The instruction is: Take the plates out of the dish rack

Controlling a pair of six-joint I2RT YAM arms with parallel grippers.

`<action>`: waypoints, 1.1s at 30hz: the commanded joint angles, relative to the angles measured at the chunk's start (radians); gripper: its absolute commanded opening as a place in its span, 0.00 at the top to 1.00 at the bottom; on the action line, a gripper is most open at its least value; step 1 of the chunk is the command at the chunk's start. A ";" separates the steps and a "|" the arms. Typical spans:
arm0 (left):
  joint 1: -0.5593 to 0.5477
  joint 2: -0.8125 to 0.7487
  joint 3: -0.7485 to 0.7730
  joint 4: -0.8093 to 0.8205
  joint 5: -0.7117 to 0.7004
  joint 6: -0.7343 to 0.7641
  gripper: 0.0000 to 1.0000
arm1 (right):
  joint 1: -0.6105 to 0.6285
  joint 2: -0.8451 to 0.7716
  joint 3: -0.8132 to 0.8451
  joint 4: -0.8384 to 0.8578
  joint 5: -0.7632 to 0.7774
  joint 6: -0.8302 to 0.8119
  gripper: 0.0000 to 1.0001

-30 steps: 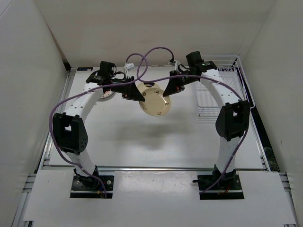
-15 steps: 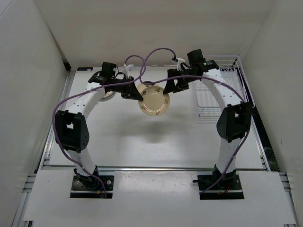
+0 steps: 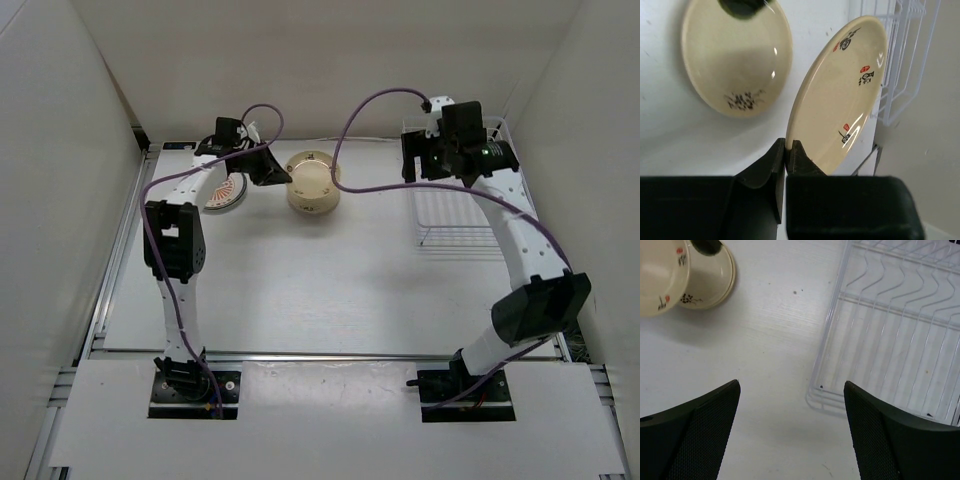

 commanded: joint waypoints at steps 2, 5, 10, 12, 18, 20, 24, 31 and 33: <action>0.005 0.074 0.150 0.038 0.003 -0.053 0.90 | 0.008 -0.112 -0.140 0.020 0.035 -0.001 0.13; 0.005 0.160 0.242 0.038 0.003 -0.029 0.90 | 0.008 -0.188 -0.234 -0.007 -0.005 -0.012 0.12; 0.005 0.245 0.333 0.047 0.014 -0.004 0.90 | 0.008 -0.282 -0.340 -0.030 -0.079 -0.021 0.12; 0.005 0.263 0.333 0.047 -0.008 0.005 0.90 | 0.008 -0.295 -0.362 -0.040 -0.088 -0.021 0.12; 0.005 0.283 0.293 0.047 -0.080 0.035 0.90 | 0.008 -0.304 -0.371 -0.040 -0.097 -0.030 0.12; 0.005 0.283 0.281 0.047 -0.103 0.045 0.90 | 0.008 -0.295 -0.362 -0.040 -0.097 -0.030 0.12; 0.005 0.292 0.258 0.047 -0.131 0.066 0.90 | 0.008 -0.285 -0.352 -0.030 -0.108 -0.030 0.12; 0.005 0.293 0.226 0.047 -0.141 0.086 0.81 | 0.008 -0.285 -0.352 -0.030 -0.108 -0.030 0.12; -0.004 0.293 0.217 0.047 -0.132 0.111 0.73 | 0.008 -0.285 -0.352 -0.021 -0.108 -0.030 0.12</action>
